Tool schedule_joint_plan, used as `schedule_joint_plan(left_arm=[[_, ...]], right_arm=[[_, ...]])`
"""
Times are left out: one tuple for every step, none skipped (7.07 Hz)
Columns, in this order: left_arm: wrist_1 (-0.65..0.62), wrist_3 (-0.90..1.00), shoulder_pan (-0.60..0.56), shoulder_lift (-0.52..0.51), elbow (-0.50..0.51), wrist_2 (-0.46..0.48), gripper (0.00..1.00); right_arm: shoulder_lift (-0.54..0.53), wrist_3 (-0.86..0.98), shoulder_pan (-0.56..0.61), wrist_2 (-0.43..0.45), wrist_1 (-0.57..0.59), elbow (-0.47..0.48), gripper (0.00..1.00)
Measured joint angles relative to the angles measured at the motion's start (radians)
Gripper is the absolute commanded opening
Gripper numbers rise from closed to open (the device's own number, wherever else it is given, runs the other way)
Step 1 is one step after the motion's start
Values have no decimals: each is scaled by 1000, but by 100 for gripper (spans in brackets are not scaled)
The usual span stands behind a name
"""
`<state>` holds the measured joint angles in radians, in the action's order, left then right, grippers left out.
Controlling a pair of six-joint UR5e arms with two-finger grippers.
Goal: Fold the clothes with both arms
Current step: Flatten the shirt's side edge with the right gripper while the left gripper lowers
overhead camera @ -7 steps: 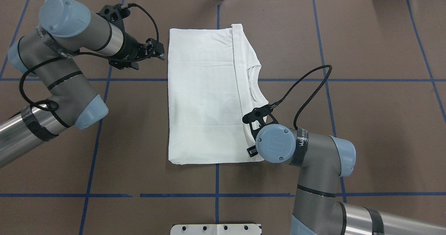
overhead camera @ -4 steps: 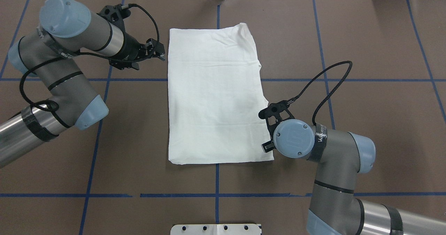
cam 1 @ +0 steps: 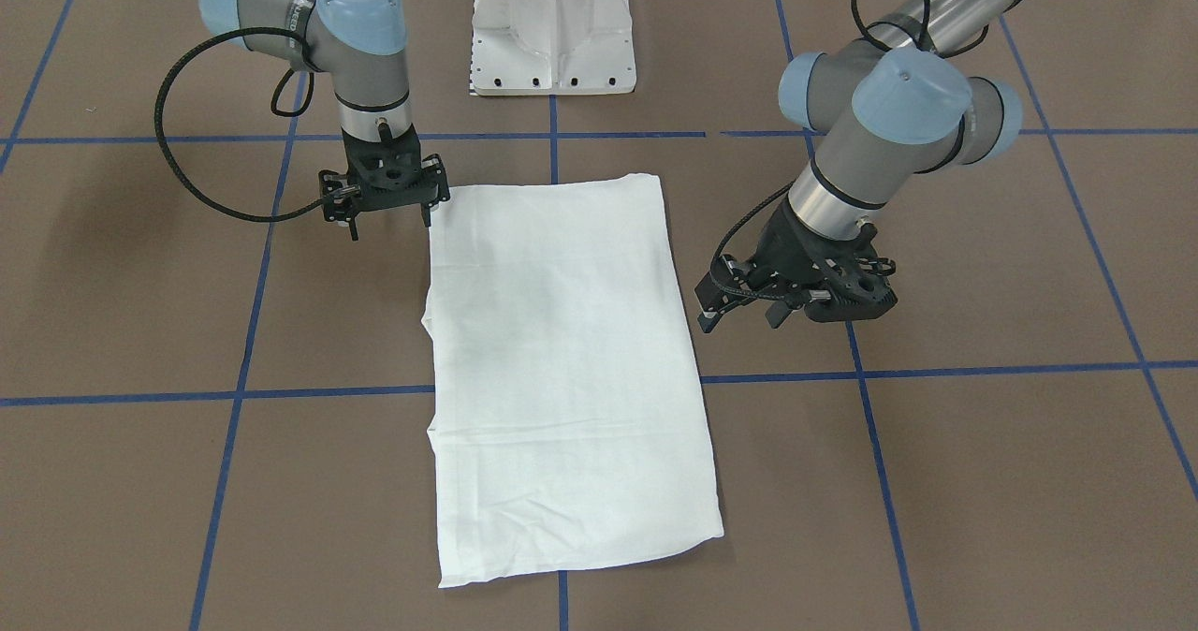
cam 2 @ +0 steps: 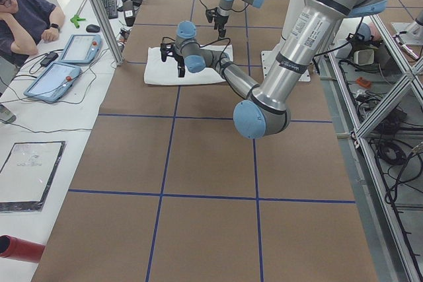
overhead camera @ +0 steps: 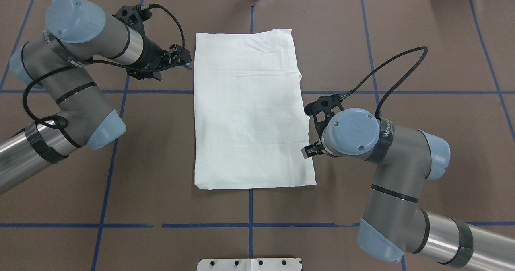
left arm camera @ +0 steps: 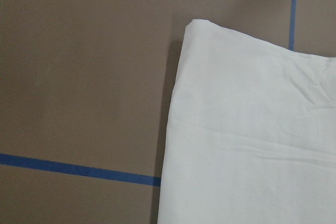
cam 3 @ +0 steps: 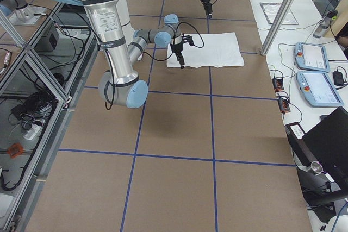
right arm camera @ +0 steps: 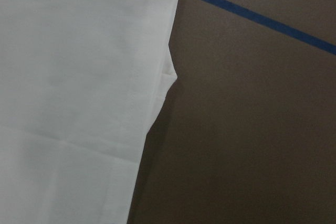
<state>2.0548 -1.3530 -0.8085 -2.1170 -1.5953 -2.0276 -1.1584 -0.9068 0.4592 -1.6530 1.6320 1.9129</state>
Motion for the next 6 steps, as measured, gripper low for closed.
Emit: schedule_joint_plan(left_arm=[[-2,-36,22,1,-10,2,100],[-6,-107,62,9,-28,9,100],[-10,-173,113,30,-60,24,100],[-22,-240,177,68,-112,55,100],[-55,-304,248,106,-167,96,99],[-96,-359,310,128,-206,133,96]], right_arm=[[6,-6,12,-31,-3,32,100],[9,-25,19,-62,-4,62,100],[10,-60,22,-91,-6,82,100],[11,-104,23,-108,-14,93,100],[11,-137,24,-115,-27,97,100],[11,-151,26,-117,-35,98,100]])
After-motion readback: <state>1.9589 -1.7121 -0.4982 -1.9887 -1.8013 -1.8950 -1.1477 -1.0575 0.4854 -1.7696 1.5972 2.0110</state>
